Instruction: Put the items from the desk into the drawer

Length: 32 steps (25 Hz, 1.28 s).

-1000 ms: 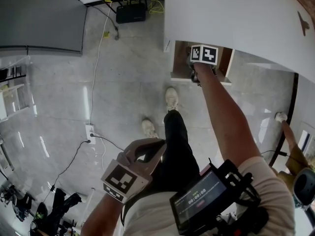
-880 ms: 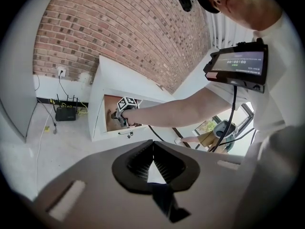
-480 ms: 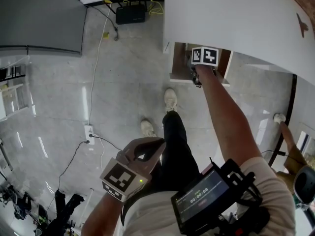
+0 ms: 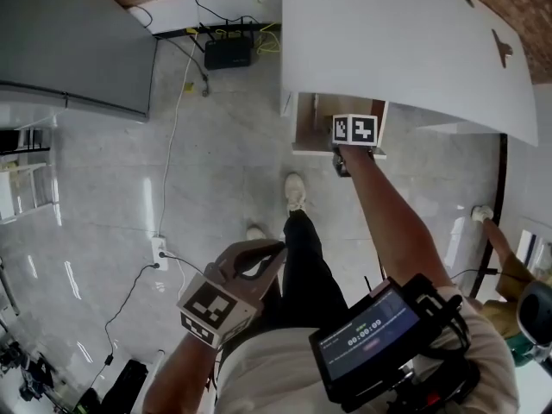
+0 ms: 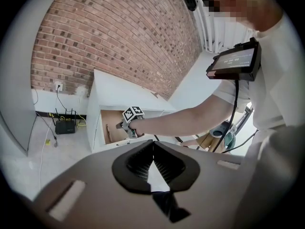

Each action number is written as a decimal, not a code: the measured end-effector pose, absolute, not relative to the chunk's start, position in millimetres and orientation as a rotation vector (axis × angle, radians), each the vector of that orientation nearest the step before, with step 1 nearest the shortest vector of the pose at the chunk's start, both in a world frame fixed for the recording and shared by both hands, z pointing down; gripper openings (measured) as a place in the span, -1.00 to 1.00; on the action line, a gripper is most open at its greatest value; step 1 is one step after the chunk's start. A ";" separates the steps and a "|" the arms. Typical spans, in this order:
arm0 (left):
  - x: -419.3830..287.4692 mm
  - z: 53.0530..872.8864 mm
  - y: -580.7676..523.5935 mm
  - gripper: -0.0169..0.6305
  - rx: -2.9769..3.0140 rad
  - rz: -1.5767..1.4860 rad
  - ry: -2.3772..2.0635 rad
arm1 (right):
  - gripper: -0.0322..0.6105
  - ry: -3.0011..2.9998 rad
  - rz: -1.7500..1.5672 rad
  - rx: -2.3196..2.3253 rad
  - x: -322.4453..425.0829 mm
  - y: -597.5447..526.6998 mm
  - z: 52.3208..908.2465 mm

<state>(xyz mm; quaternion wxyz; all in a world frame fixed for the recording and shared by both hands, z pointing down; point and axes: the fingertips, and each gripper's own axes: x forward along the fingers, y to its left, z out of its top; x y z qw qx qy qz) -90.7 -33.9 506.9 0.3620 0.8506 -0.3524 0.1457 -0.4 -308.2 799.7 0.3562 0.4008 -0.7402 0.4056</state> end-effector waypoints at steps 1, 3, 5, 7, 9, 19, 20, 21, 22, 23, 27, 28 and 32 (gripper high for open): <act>-92.2 500.0 -31.5 -0.92 2.202 0.372 -0.909 | -0.76 -1.916 1.036 1.030 1.6 -300.2 790.6; -98.2 486.5 -27.8 -0.92 2.230 0.363 -0.921 | -0.76 -1.933 1.019 1.019 3.5 -284.4 770.1; -106.9 474.4 -23.8 -0.92 2.257 0.352 -0.940 | -0.81 -1.961 1.006 1.016 4.8 -269.8 744.9; -114.6 464.0 -17.5 -0.92 2.273 0.346 -0.952 | -0.89 -1.993 0.982 1.022 7.6 -254.8 716.9; -119.0 453.6 -10.1 -0.92 2.282 0.344 -0.961 | -0.89 -2.020 0.951 1.023 12.7 -236.3 689.9; -120.0 418.3 48.9 -0.92 2.328 0.319 -0.945 | -0.89 -2.165 0.869 0.970 13.0 -120.4 578.4; -118.4 411.6 56.5 -0.92 2.339 0.319 -0.940 | -0.89 -2.178 0.858 0.967 13.5 -108.4 565.0; -116.9 404.7 64.5 -0.92 2.349 0.318 -0.936 | -0.89 -2.190 0.844 0.968 13.9 -96.8 551.3; -115.9 398.6 71.7 -0.92 2.358 0.315 -0.934 | -0.89 -2.201 0.826 0.968 13.8 -86.3 538.8; -116.3 393.9 76.2 -0.92 2.367 0.310 -0.934 | -0.89 -2.213 0.805 0.965 12.2 -78.2 528.2; -129.5 391.2 71.3 -0.92 2.388 0.315 -0.926 | -0.89 -2.269 0.732 0.933 -9.6 -69.9 500.1; -132.5 392.2 69.3 -0.92 2.392 0.322 -0.924 | -0.89 -2.285 0.723 0.925 -15.5 -68.4 494.7; -136.1 396.1 67.1 -0.92 2.405 0.346 -0.922 | -0.89 -2.352 0.646 0.885 -32.9 -60.9 470.1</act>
